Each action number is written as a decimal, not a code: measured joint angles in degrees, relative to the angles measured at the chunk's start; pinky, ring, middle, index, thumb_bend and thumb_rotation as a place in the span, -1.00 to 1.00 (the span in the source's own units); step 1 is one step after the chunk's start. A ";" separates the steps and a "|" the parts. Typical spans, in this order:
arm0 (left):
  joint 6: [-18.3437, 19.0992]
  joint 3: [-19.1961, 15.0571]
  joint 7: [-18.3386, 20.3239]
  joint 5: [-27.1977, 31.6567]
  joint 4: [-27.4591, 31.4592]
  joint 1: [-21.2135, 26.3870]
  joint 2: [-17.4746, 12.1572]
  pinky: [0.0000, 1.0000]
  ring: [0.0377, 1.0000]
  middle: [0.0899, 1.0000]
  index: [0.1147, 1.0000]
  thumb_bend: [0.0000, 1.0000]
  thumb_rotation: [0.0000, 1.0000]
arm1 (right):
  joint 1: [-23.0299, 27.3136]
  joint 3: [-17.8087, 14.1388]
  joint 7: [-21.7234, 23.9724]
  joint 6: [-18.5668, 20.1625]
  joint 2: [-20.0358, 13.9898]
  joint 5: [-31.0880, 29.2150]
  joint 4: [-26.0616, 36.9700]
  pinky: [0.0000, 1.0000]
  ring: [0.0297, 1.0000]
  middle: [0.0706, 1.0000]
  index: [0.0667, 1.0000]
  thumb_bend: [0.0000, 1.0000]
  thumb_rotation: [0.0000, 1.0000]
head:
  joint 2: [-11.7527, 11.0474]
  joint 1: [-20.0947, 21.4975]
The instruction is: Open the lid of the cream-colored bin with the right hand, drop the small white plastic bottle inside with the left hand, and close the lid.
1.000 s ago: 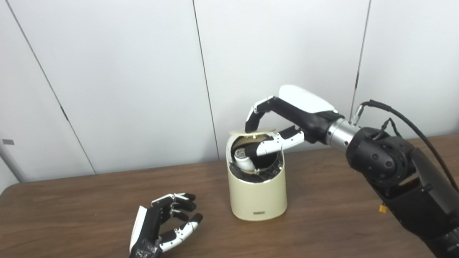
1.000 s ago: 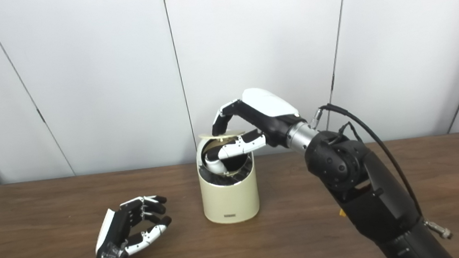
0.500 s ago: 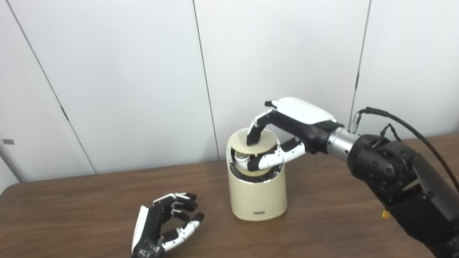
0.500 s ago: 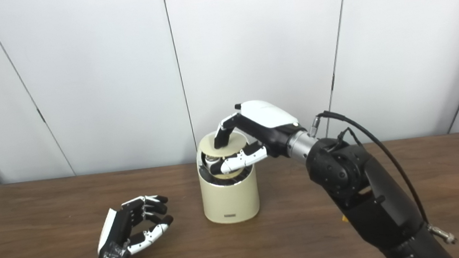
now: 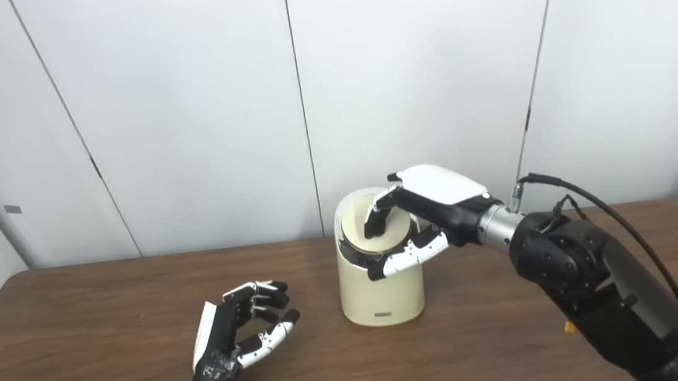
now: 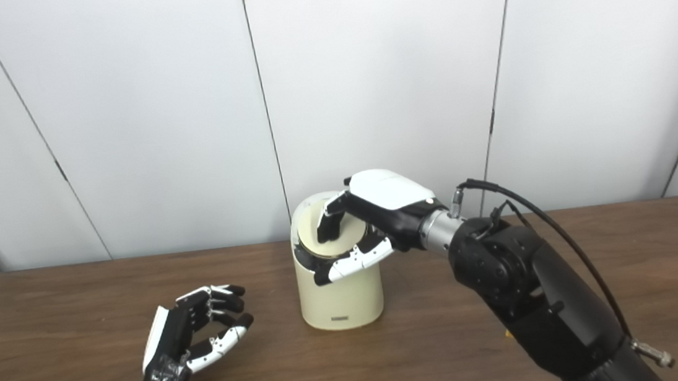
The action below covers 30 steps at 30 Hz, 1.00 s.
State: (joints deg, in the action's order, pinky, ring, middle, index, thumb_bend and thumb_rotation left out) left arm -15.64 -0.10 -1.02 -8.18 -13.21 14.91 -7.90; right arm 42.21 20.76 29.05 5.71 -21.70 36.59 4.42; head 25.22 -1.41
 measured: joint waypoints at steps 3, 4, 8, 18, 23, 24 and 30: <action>0.82 0.01 -0.01 -0.01 0.58 -0.01 0.02 0.03 0.19 0.31 -0.13 0.00 -0.91 | -0.18 0.00 0.00 -1.05 -0.11 0.00 0.00 0.91 0.60 0.17 0.15 0.26 0.24 | 0.26 -0.18; 1.04 0.00 -0.01 -0.01 0.82 -0.01 0.02 0.04 0.19 0.31 -0.13 0.00 -0.91 | -0.23 0.00 0.00 -1.33 -0.12 0.00 0.00 0.90 0.59 0.17 0.15 0.26 0.25 | 0.26 -0.18; 1.48 0.02 -0.01 -0.01 1.14 -0.03 0.02 0.04 0.19 0.31 -0.13 0.00 -0.90 | -0.35 0.00 0.02 -1.57 -0.13 0.02 0.01 0.91 0.59 0.17 0.15 0.28 0.27 | 0.70 -0.26; 2.36 0.01 0.00 -0.01 2.04 -0.10 0.05 0.03 0.19 0.31 -0.13 0.00 -0.90 | -0.62 1.92 -2.91 -8.88 -1.72 4.70 -0.51 0.83 0.57 0.15 0.16 0.36 0.42 | 1.41 -0.62; 2.65 0.01 -0.01 0.00 2.84 -0.15 0.14 0.02 0.18 0.31 -0.13 0.00 -0.90 | -0.62 3.30 -4.68 -12.71 -2.90 8.65 -0.80 0.88 0.62 0.22 0.23 0.39 0.47 | 1.58 -0.70; 2.71 0.01 -0.01 0.00 2.93 -0.15 0.14 0.02 0.18 0.31 -0.13 0.00 -0.90 | -0.62 3.42 -4.67 -12.79 -2.92 9.19 -0.85 0.89 0.64 0.25 0.26 0.40 0.50 | 1.58 -0.70; 3.45 0.01 0.01 0.03 3.05 -0.27 0.16 0.03 0.18 0.31 -0.13 0.00 -0.91 | 0.07 4.14 -2.56 -12.45 -2.94 10.79 -0.56 0.93 0.72 0.37 0.41 0.49 0.65 | 2.11 -1.06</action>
State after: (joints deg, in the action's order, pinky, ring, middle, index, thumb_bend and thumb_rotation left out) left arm -12.19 -0.09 -1.02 -8.15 -10.16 14.64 -7.75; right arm 42.28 24.89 26.49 -6.73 -24.64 47.38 3.86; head 27.33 -2.46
